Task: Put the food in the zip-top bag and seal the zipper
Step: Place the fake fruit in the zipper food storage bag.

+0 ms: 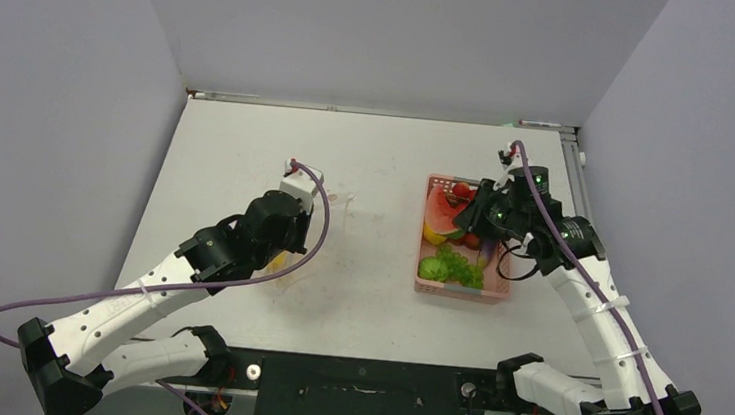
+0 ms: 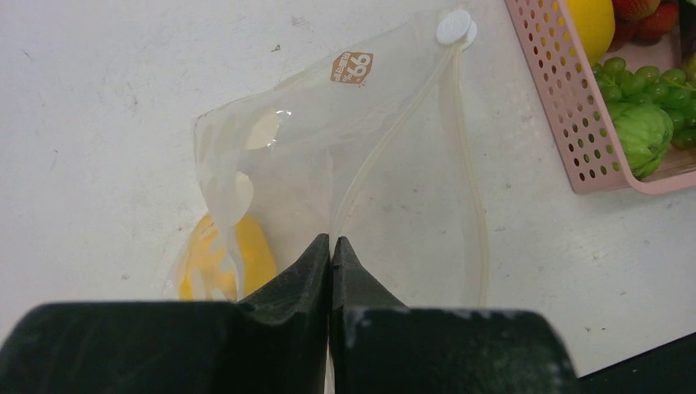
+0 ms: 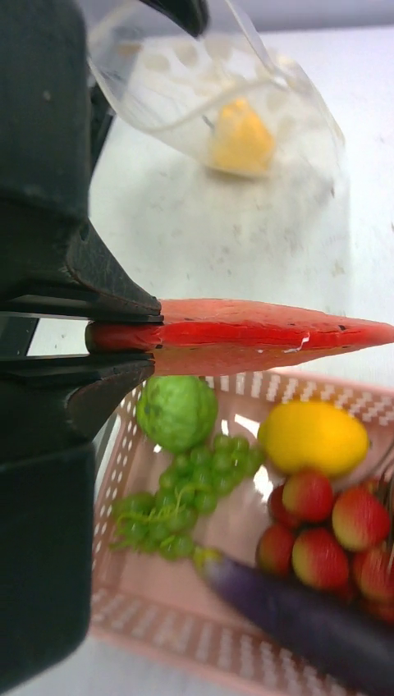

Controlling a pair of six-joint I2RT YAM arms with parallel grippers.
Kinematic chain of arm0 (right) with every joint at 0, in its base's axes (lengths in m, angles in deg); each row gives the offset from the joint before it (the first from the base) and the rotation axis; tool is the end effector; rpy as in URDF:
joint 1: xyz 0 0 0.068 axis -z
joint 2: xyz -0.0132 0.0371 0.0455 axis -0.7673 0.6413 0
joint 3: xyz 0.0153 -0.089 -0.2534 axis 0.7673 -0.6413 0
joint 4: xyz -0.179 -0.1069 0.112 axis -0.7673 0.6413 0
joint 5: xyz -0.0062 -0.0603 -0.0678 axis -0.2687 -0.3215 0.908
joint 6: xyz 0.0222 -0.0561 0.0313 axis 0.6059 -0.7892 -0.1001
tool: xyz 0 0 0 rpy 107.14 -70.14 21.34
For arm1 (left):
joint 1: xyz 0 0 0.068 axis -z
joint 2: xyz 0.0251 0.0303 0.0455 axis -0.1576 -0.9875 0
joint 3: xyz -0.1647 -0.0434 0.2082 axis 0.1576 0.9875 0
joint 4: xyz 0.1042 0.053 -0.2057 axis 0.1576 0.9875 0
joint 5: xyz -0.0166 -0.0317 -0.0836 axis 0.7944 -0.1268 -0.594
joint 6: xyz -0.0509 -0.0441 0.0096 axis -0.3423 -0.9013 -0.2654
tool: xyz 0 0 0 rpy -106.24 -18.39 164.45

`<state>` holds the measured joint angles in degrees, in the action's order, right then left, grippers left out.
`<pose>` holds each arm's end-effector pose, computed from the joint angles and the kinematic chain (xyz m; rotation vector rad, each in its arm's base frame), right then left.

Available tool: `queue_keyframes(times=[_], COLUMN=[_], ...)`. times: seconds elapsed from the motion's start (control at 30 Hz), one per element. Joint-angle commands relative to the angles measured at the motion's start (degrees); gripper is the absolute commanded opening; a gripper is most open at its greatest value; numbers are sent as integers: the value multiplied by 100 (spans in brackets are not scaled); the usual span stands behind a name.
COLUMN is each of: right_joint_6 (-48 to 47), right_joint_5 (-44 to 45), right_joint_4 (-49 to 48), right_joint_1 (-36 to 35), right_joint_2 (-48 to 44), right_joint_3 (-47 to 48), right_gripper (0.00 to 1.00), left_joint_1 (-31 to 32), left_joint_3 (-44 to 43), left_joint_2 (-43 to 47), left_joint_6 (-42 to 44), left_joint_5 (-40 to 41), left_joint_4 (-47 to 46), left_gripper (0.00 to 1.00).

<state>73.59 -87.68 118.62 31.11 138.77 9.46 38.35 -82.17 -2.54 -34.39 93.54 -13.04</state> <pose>0.1868 0.0758 0.3367 0.1343 2.3972 0.6538 0.1483 -0.1303 0.3152 0.3615 2.0858 -0.2243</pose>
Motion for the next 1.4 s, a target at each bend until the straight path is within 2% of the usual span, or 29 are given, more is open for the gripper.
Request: queue_keyframes(times=[0.0,0.3,0.57,0.9,1.37], right_joint_6=[100,316,544,685,1092], right_joint_5=[-638,-1794,-2140,-1903,-1479], right_joint_4=[-620,-1230,-1701,-2139,-2443], right_joint_1=[-477,-788,-1288,-2402,-2919], right_joint_2=[-84,-34,47,474,954], right_joint_3=[351,357,227,79,-75], right_gripper=[5,5,5,5,5], left_joint_1=[-61,-86,-147,-192,-208], left_joint_3=[-43,-30,-40,-39,-38], left_joint_2=[53,53,31,46,139], left_joint_6=[-62,-80,-97,-115,-115], left_joint_5=[-88,-100,-171,-185,-127], left_joint_4=[-339,-345,-360,-357,-359], left_gripper=[0,0,0,0,0])
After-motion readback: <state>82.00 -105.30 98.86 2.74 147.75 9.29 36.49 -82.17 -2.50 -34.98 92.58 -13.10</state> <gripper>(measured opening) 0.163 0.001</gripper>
